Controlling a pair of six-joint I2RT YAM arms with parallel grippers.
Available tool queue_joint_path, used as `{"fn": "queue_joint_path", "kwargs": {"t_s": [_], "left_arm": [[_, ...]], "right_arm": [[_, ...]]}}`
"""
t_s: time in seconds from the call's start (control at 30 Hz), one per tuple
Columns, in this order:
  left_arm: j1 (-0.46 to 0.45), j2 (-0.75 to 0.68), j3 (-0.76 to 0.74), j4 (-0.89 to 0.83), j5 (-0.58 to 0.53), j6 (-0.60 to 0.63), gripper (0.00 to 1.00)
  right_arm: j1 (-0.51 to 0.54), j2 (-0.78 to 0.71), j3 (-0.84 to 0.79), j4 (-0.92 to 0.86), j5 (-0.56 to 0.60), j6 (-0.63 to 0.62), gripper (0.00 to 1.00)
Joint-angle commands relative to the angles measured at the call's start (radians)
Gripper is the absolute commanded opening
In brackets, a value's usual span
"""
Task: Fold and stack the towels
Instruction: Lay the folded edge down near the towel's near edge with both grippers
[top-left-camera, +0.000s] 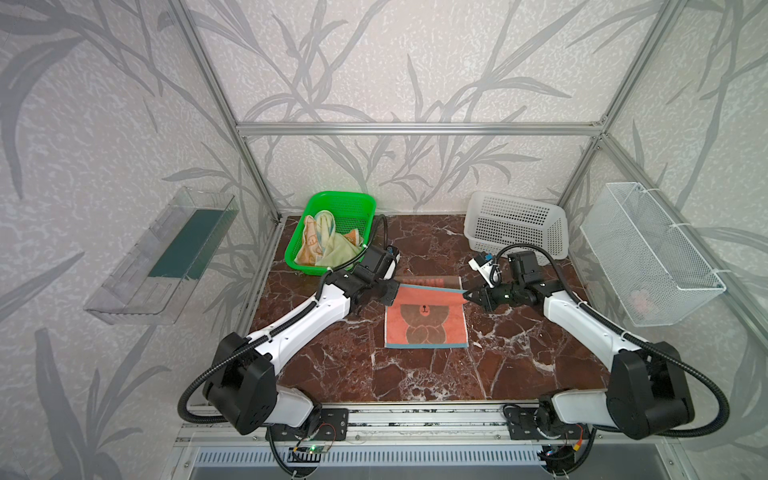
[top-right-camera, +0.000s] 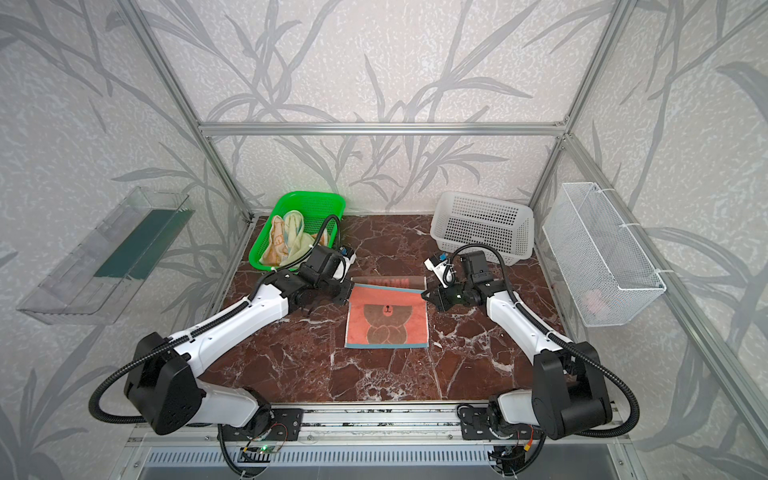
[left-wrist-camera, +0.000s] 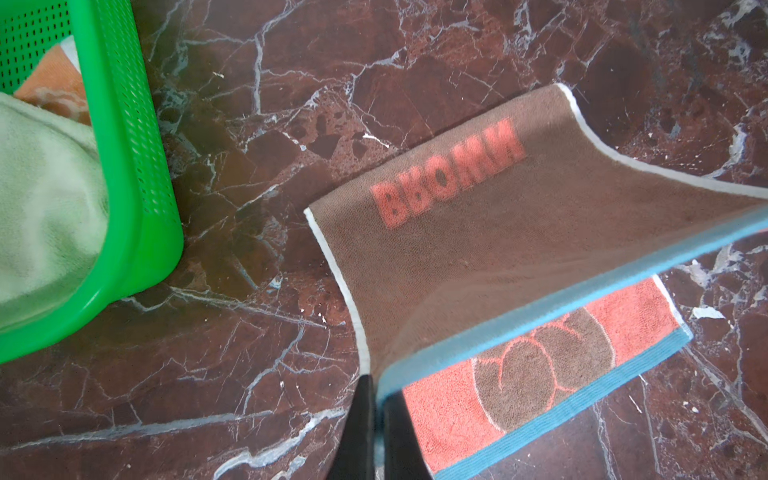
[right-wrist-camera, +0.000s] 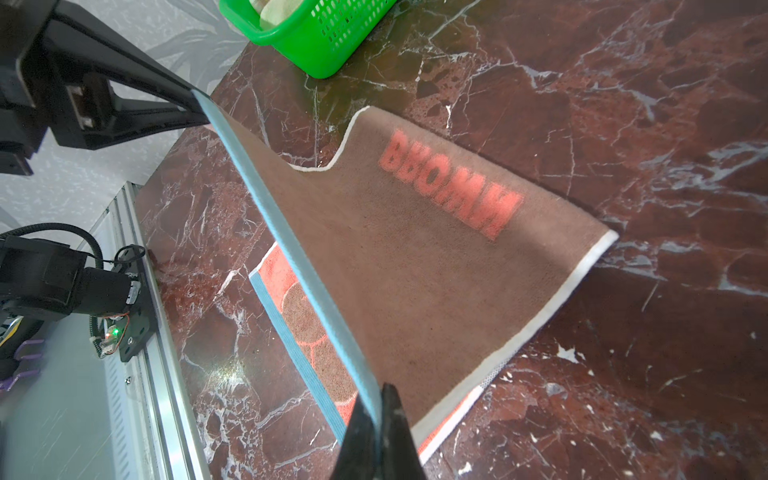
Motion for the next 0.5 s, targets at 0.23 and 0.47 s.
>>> {"fn": "queue_joint_path", "kwargs": {"t_s": [0.23,0.47], "left_arm": [[-0.022,-0.033,-0.077,-0.025,-0.034,-0.067,0.0],[-0.031,0.003,-0.117,0.001,-0.002,-0.092,0.0]], "right_arm": [[0.039,-0.023,-0.081,-0.004,0.043,0.053,0.0],[0.059,0.018,-0.077,-0.04,0.057,0.05,0.0]]}}
